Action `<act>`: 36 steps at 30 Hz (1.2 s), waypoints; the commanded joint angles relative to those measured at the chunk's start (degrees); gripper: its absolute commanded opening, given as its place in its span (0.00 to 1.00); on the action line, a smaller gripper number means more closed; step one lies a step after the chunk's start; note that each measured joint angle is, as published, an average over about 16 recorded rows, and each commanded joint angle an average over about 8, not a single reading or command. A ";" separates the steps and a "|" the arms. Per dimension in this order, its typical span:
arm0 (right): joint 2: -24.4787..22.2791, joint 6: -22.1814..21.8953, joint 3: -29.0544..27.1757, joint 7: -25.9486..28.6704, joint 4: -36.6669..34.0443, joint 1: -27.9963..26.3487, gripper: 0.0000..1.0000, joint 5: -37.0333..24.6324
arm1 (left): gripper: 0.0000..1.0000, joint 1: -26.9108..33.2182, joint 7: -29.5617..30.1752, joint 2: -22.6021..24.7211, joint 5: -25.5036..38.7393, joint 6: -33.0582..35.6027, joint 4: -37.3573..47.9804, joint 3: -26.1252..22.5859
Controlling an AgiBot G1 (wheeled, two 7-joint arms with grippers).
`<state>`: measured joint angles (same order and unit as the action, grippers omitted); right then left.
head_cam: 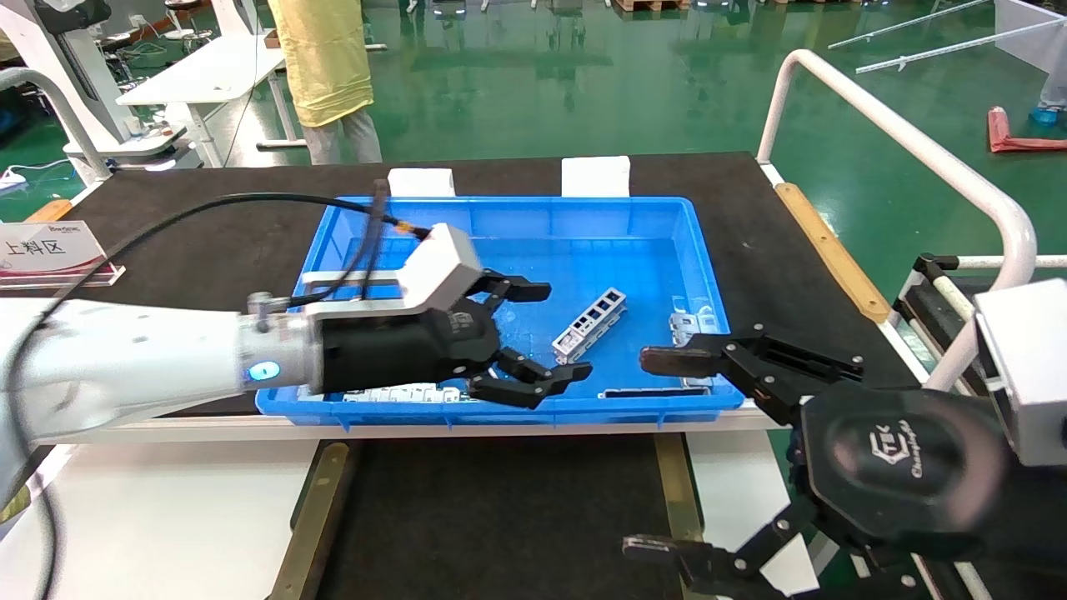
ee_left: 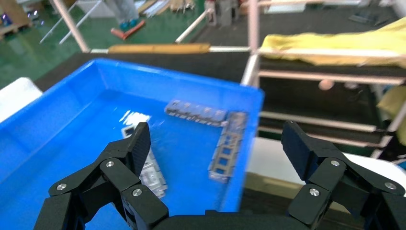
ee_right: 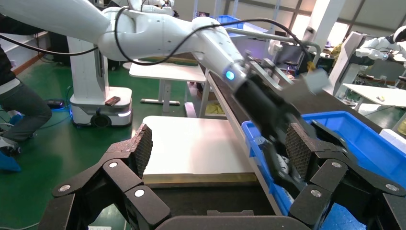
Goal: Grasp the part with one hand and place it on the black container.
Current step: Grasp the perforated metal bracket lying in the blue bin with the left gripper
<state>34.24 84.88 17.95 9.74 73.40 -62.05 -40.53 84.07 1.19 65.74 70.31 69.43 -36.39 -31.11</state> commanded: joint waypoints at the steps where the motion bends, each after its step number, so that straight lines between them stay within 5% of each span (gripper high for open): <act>1: 0.00 0.00 0.00 0.00 0.00 0.00 1.00 0.00 | 1.00 1.59 -1.26 2.36 1.53 -1.09 3.64 -0.84; 12: -0.01 -0.01 0.03 -0.01 0.00 -0.01 1.00 0.02 | 1.00 6.61 -7.01 12.16 4.50 -12.36 20.33 -3.21; 32: -0.03 -0.03 0.07 -0.04 0.00 -0.02 1.00 0.05 | 1.00 4.48 3.13 12.87 -0.92 -26.30 14.74 -18.31; 34: -0.03 -0.03 0.07 -0.04 0.00 -0.02 0.82 0.05 | 0.98 4.33 3.90 12.86 -1.66 -27.17 14.14 -19.79; 36: -0.03 -0.03 0.08 -0.04 0.00 -0.02 0.57 0.05 | 0.73 4.19 4.54 12.84 -2.43 -27.97 13.55 -21.23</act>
<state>34.21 84.85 18.02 9.70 73.40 -62.07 -40.47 88.28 5.47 78.58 67.82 41.60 -22.78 -52.19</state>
